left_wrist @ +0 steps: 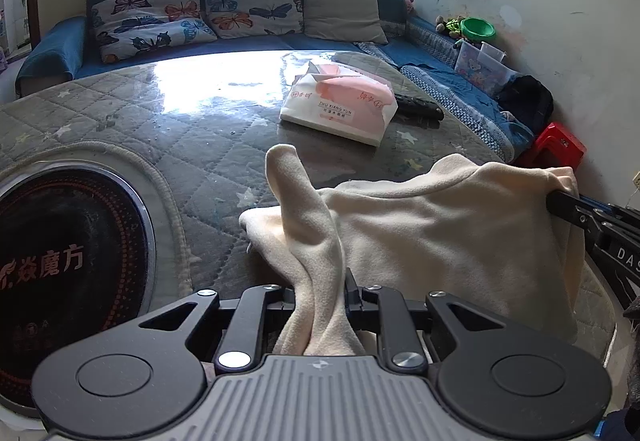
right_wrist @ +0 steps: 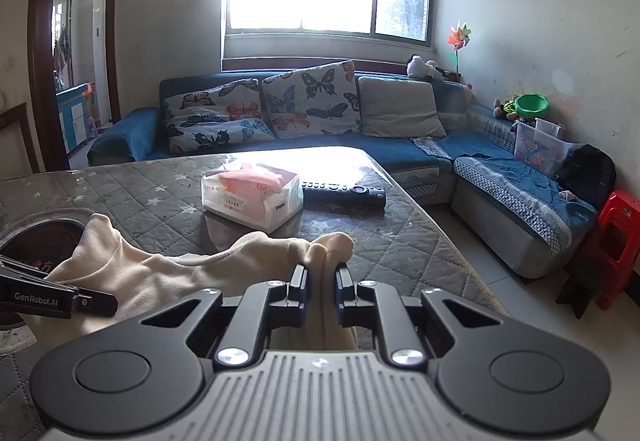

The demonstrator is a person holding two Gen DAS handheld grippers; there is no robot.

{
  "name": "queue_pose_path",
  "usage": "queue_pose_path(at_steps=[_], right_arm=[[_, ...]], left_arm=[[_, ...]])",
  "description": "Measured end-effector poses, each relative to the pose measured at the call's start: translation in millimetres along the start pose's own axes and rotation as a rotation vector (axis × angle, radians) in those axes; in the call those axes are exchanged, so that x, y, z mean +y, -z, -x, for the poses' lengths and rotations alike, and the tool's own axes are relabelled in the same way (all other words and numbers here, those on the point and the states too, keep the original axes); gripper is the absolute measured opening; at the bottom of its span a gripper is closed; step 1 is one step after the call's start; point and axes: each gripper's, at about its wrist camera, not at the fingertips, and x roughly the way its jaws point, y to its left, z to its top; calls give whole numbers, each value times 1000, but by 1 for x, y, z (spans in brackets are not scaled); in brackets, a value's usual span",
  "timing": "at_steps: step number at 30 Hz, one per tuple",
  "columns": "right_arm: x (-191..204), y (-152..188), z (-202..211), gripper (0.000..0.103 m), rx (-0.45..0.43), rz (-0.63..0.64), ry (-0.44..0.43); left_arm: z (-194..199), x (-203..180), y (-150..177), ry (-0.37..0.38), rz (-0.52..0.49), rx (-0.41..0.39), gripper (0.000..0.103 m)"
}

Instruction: Fold clothes

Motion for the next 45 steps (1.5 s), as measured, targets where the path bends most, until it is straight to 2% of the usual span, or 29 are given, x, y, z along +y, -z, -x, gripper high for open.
queue_pose_path(at_steps=[12,19,22,29,33,35,39,45], right_arm=[[-2,2,-4,12,15,-9,-5],[-9,10,-19,13,53,-36,-2],[-13,15,-25,13,72,-45,11],[-25,26,-22,15,93,-54,30],[-20,30,-9,17,85,-36,-22],[-14,35,-2,25,89,-30,-63],[0,48,12,31,97,-9,-151],[19,68,20,34,114,63,-182]], left_arm=[[0,3,2,-6,-1,10,19],[-4,5,3,-2,-3,30,20],[-6,7,5,-18,-13,35,24],[-4,18,9,-61,-11,38,43],[4,17,13,-70,-38,14,45],[8,16,15,-75,-52,3,46],[16,15,19,-85,-79,-21,48],[20,5,31,-96,-158,-34,52]])
